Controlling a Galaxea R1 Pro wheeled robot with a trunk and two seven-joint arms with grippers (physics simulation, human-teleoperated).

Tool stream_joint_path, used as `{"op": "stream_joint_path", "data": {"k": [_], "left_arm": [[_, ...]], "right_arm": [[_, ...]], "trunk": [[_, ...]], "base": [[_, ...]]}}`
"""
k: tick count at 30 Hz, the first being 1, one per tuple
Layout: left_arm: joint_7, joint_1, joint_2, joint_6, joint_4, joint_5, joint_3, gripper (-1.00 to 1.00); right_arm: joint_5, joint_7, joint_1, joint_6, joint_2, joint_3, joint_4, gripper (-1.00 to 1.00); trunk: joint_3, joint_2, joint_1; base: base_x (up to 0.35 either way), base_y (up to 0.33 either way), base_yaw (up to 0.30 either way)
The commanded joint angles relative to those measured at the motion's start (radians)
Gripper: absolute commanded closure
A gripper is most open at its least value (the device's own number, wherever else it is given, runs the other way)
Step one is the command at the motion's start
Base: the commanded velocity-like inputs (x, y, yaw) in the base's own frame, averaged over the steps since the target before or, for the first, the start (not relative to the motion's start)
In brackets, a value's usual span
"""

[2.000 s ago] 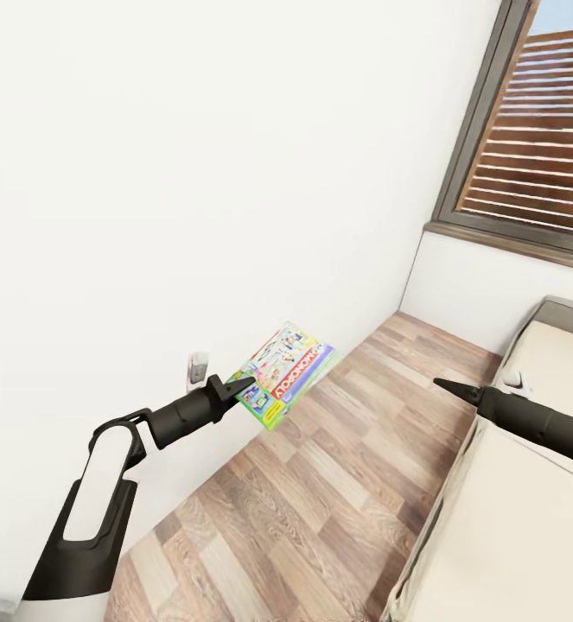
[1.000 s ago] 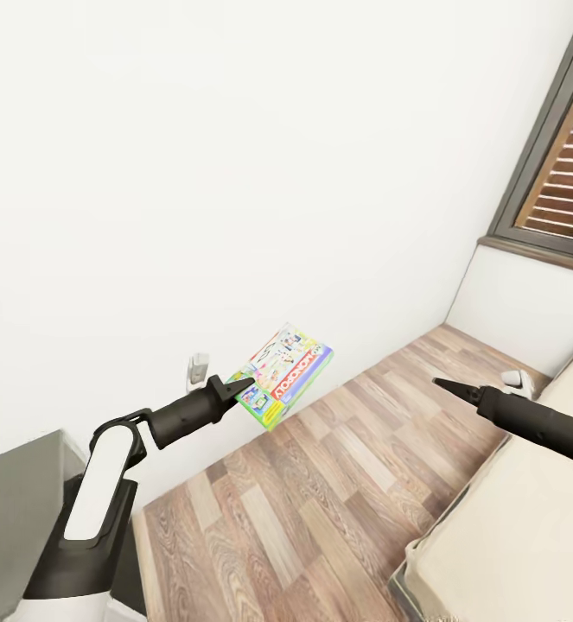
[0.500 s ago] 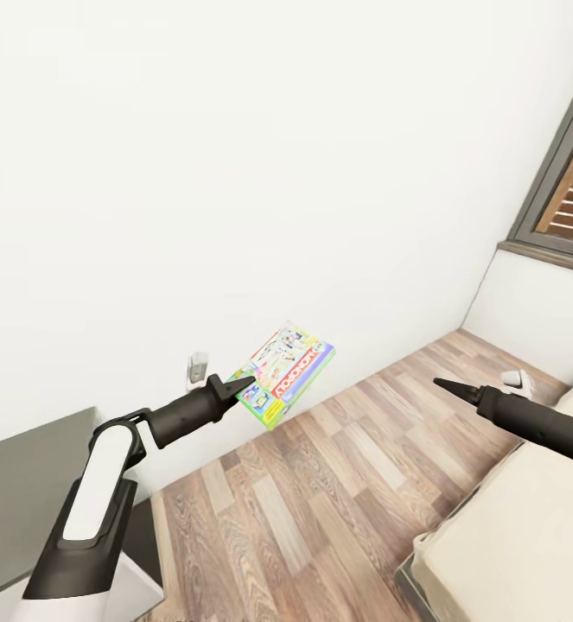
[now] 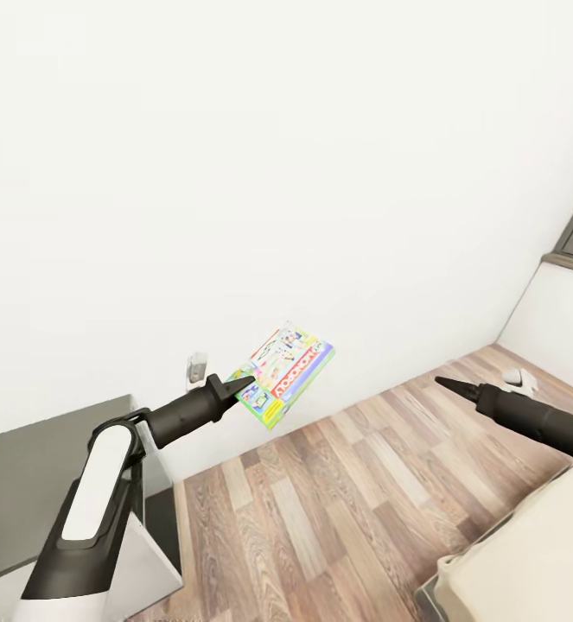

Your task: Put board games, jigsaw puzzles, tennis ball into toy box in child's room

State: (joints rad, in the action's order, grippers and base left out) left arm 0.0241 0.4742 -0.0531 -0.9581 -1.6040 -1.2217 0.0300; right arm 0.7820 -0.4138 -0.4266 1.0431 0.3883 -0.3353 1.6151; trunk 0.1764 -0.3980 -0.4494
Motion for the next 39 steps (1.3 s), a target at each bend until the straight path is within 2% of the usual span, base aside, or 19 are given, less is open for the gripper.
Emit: {"op": "stream_joint_path", "data": {"k": [1, 7, 17, 25, 39], "left_arm": [[0.001, 0.001, -0.001, -0.006, 0.000, -0.005, 0.002, 1.00], [0.001, 0.001, -0.001, -0.005, 0.000, -0.005, 0.002, 1.00], [0.000, 0.005, -0.001, -0.013, 0.000, -0.005, 0.000, 1.00], [0.001, 0.003, -0.002, -0.013, 0.001, -0.004, 0.000, 1.00], [0.005, 0.003, -0.003, -0.013, 0.002, -0.001, -0.001, 1.00]], "right_arm": [[-0.009, -0.010, -0.001, 0.004, 0.000, -0.001, 0.000, -1.00], [-0.006, -0.008, -0.002, 0.004, 0.001, 0.001, 0.000, -1.00], [-0.001, -0.010, -0.012, 0.004, 0.008, 0.085, 0.000, -1.00], [0.002, -0.012, -0.017, 0.004, 0.008, 0.128, 0.000, -1.00], [0.003, -0.012, -0.018, 0.004, 0.005, 0.142, 0.000, -1.00]], "trunk": [[0.001, -0.002, -0.001], [-0.004, -0.002, -0.001], [-0.010, -0.002, -0.001], [-0.013, -0.002, -0.001], [-0.019, -0.002, -0.001]], "base": [[0.000, 0.000, 0.251], [0.000, 0.000, 0.258], [0.000, 0.000, 0.272], [0.000, 0.000, 0.278], [0.000, 0.000, 0.281]]}}
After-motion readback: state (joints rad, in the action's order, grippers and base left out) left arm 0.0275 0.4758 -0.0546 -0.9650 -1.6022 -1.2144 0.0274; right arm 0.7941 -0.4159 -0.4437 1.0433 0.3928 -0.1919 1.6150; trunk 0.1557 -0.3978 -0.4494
